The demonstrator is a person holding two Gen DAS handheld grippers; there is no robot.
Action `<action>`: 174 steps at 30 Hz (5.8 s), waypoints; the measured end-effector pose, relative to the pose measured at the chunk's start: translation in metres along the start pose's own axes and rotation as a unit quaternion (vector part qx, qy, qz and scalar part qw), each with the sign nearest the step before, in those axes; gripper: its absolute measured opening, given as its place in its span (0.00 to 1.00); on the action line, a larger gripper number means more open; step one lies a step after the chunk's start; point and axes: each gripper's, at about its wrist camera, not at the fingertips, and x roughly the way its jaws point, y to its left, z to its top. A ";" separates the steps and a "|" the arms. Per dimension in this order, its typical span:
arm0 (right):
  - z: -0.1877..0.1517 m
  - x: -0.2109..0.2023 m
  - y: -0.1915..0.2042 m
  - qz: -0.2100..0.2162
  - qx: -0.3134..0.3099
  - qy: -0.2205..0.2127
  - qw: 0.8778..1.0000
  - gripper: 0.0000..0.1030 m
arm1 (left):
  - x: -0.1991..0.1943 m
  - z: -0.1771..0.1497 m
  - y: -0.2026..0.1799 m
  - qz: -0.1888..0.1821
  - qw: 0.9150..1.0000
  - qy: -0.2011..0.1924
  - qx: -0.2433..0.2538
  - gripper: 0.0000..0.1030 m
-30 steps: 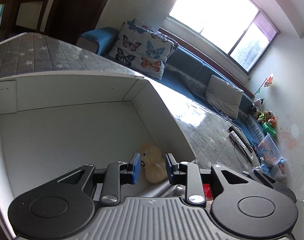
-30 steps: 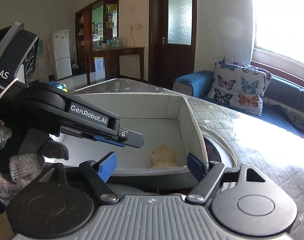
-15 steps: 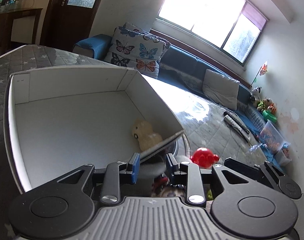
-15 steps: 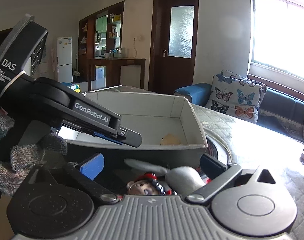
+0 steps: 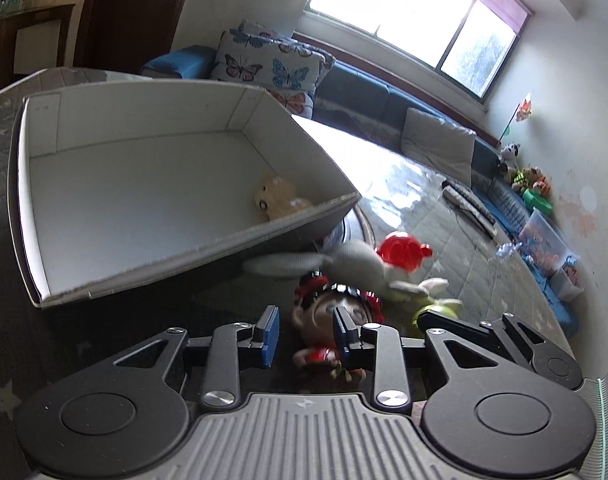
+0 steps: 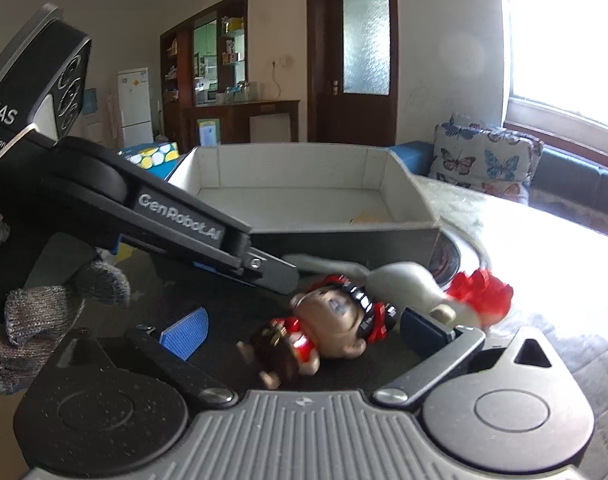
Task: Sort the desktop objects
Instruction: 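Withdraw the left gripper and move it onto the red-bowed doll, then close the left gripper on the doll and lift it, then carry the doll into the white box and open the left gripper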
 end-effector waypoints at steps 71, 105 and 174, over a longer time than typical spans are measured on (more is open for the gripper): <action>-0.026 0.005 -0.008 0.004 0.038 0.049 0.998 0.86 | -0.013 -0.013 0.026 -0.073 0.992 0.042 -0.091 0.38; -0.023 0.022 -0.017 0.018 0.103 0.062 0.993 0.63 | 0.013 -0.014 0.023 -0.090 0.989 0.039 -0.111 0.49; 0.111 0.108 -0.024 0.045 0.039 0.015 0.998 0.60 | 0.015 0.088 0.091 -0.092 0.974 -0.073 -0.193 0.44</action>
